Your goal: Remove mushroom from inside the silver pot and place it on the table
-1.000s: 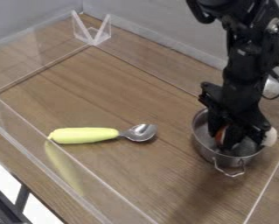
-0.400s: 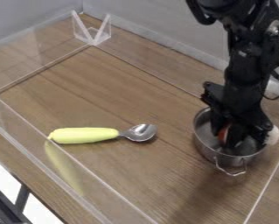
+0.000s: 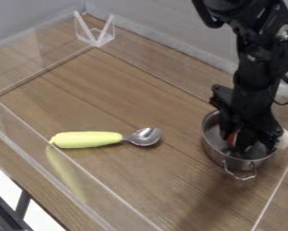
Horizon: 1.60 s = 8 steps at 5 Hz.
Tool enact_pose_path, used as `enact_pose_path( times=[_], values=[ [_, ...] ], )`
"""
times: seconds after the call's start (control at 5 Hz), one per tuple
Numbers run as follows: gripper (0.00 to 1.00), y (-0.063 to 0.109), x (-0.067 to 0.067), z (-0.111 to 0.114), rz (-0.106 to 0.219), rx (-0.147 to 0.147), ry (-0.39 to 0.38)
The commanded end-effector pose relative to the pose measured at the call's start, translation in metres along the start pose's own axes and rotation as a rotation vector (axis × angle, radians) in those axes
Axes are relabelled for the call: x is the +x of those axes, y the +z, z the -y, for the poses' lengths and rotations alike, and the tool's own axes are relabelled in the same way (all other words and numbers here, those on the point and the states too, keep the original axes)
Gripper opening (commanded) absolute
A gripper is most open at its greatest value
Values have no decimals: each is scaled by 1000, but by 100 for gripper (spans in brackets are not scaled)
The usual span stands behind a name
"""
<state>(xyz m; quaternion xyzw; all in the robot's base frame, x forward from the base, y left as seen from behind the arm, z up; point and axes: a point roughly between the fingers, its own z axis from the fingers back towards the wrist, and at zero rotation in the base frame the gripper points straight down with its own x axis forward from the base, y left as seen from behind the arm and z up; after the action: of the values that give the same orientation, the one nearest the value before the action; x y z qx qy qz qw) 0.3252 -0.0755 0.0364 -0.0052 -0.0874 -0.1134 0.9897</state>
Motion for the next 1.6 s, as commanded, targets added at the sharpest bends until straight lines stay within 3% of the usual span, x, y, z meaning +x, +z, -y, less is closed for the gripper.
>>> enact_pose_path(
  times=[0.0,0.4,0.6,0.8,1.0,1.4],
  values=[
    [0,29,7,-6,37,20,23],
    [0,77,18,-23,75,52,109],
    [0,93,22,-31,95,74,175],
    [100,83,20,-29,94,72,173],
    [100,76,17,-26,90,66,160],
    [100,42,11,-20,73,50,113]
  ],
)
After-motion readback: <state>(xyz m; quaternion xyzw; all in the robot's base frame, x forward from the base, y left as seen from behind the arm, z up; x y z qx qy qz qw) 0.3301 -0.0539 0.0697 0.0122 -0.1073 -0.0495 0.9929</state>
